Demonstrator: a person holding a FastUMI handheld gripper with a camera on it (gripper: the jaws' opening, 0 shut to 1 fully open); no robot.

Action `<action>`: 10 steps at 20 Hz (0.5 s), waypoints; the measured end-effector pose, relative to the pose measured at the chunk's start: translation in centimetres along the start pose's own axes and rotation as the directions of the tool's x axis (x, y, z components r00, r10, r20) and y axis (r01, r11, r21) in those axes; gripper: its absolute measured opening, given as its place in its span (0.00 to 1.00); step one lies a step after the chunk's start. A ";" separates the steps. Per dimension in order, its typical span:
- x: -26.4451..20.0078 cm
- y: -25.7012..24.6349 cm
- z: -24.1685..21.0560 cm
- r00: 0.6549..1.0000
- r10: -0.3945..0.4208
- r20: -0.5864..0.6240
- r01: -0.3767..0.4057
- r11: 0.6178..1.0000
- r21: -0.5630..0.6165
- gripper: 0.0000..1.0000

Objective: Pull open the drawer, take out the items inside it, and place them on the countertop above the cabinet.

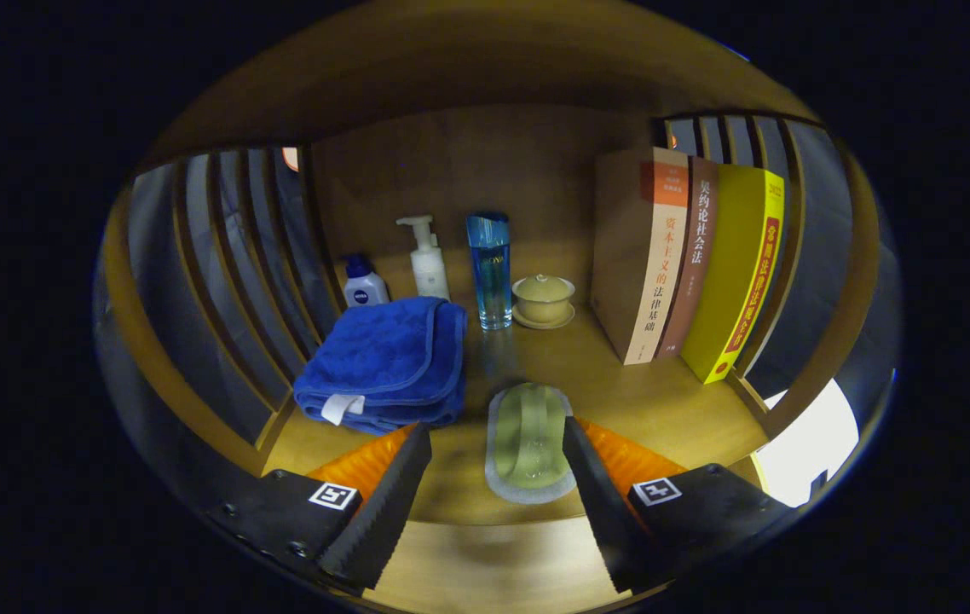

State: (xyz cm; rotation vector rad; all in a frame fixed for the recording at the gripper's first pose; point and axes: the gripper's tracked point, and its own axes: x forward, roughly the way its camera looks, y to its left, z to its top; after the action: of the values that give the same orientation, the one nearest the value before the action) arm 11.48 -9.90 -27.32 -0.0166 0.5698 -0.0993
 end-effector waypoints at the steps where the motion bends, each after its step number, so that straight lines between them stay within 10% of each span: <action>1: -0.8 0.2 0.5 1.000 0.006 0.024 -0.006 1.000 -0.002 1.00; 10: -13.3 3.2 1.8 0.959 0.107 0.263 -0.116 0.993 0.017 0.99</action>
State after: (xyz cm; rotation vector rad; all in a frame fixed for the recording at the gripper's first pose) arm 1.60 -5.40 -18.80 0.0338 0.3036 0.0044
